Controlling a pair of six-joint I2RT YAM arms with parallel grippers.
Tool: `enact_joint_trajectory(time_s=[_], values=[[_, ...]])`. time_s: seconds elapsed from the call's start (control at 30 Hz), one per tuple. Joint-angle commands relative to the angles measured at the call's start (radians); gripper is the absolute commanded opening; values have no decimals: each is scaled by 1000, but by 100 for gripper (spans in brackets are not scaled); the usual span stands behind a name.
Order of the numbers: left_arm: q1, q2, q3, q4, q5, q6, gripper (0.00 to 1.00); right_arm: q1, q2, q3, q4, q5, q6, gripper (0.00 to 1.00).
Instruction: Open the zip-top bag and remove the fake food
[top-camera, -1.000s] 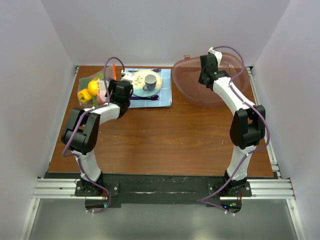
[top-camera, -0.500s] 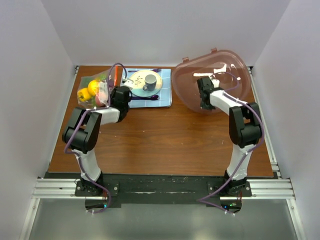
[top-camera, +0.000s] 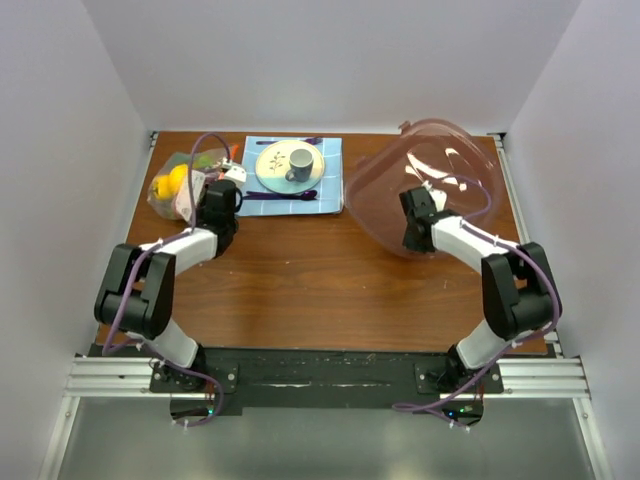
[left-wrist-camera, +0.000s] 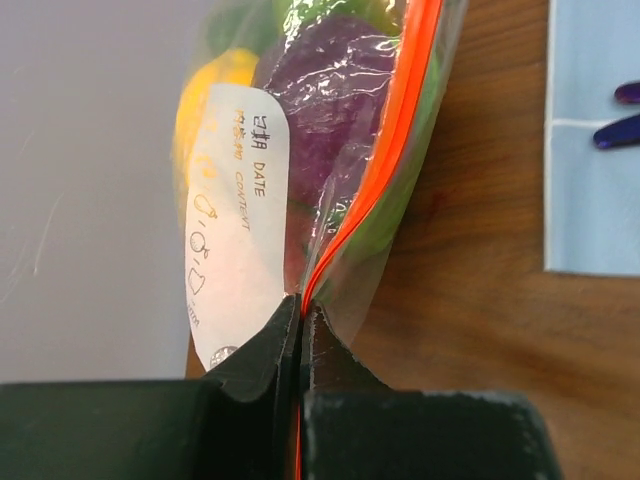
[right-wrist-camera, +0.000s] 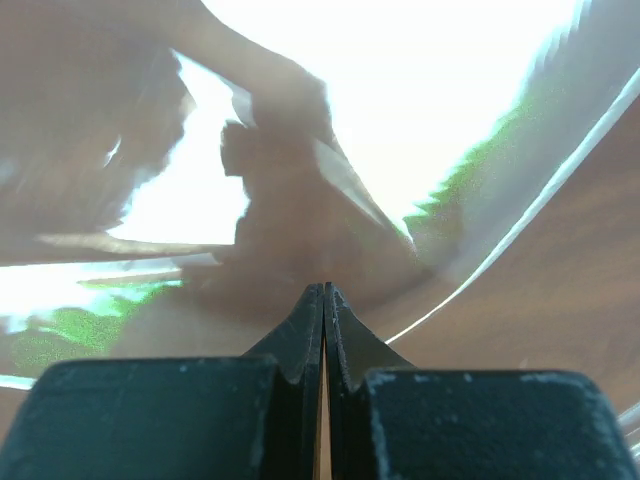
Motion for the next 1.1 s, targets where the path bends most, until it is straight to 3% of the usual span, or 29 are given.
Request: enact_joint_trajectory(time_s=[0.0, 0.27, 0.53, 0.67, 0.83, 1.07], values=[[43, -179, -18, -147, 87, -30, 0, 89, -131, -148, -41, -42, 94, 0], [52, -598, 35, -636, 417, -22, 0, 260, -419, -415, -12, -168, 217, 0], [54, -779, 183, -981, 669, 27, 0, 405, -588, -484, -36, -260, 249, 0], [54, -795, 247, -1118, 744, 87, 0, 481, -608, -410, -18, -310, 144, 0], [54, -805, 273, -1167, 779, 116, 0, 505, -562, -244, -56, -402, -17, 0], [54, -805, 275, -1157, 773, 98, 0, 504, -438, 55, -197, -260, -119, 0]])
